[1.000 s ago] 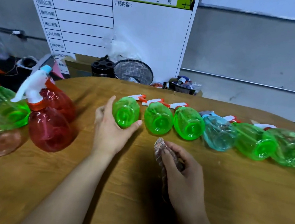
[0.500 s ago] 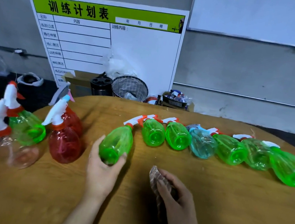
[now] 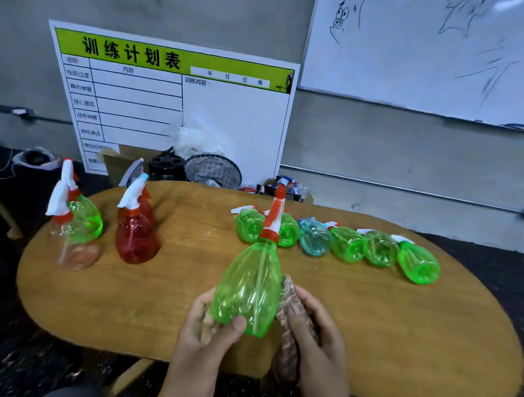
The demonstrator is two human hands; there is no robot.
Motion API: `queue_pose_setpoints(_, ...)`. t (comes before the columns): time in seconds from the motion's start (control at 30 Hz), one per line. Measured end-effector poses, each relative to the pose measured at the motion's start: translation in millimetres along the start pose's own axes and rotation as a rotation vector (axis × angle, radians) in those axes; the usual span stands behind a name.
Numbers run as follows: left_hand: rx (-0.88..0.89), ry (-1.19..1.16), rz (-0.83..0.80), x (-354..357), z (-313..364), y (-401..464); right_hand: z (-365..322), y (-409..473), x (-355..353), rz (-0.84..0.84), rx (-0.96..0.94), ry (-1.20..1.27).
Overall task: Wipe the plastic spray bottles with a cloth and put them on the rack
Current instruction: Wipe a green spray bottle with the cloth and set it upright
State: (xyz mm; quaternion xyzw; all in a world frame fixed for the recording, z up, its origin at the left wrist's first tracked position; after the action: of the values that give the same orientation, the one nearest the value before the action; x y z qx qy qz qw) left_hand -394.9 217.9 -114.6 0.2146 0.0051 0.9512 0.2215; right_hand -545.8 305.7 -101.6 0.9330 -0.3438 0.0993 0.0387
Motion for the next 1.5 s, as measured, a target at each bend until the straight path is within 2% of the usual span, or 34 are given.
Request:
queue_pose_setpoints(0.23, -0.09, -0.107, -0.148, 2, -6, -82, 4, -80, -23, 0.007, -0.082, -0.129)
queue_pose_setpoints(0.4, -0.088, -0.124, -0.133, 4, -12, -122, -10, -123, -24, 0.003, -0.173, -0.275)
queue_pose_setpoints(0.53, -0.104, -0.148, -0.137, 2, -23, -140, -31, -129, -37, 0.05, -0.267, -0.29)
queue_pose_setpoints(0.73, -0.087, -0.094, -0.228, -3, -41, -146, -32, -112, -18, -0.013, -0.364, -0.587)
queue_pose_setpoints(0.9, -0.062, -0.079, -0.213, -17, -52, -142, -7, -112, 5, -0.024, -0.469, -0.91)
queue_pose_setpoints(1.0, -0.08, -0.118, -0.185, -21, -57, -143, 5, -129, 12, -0.073, -0.608, -0.995)
queue_pose_setpoints(1.13, -0.109, -0.156, -0.171, -22, -62, -143, 18, -163, 18, -0.253, -0.875, -1.078)
queue_pose_setpoints(1.23, -0.092, -0.123, -0.183, -21, -61, -144, 19, -174, 15, -0.253, -1.005, -1.173)
queue_pose_setpoints(1.37, -0.056, -0.067, -0.178, -20, -56, -143, 8, -160, 12, -0.163, -0.937, -1.111)
queue_pose_setpoints(1.5, -0.013, -0.022, -0.154, -23, -54, -141, -4, -120, 10, 0.005, -0.668, -1.031)
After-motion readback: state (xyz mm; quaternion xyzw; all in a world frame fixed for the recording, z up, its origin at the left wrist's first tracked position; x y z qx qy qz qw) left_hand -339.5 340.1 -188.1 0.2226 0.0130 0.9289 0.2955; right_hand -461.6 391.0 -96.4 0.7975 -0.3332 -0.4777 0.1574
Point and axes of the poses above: each hand's wrist, its own y-axis towards the middle knuckle, its own x-axis out of the palm, z = x × y, the point moved 6 cm from there along y, towards the middle knuckle, and after that the axes turned 9 degrees about x, right-handed, at the moved point
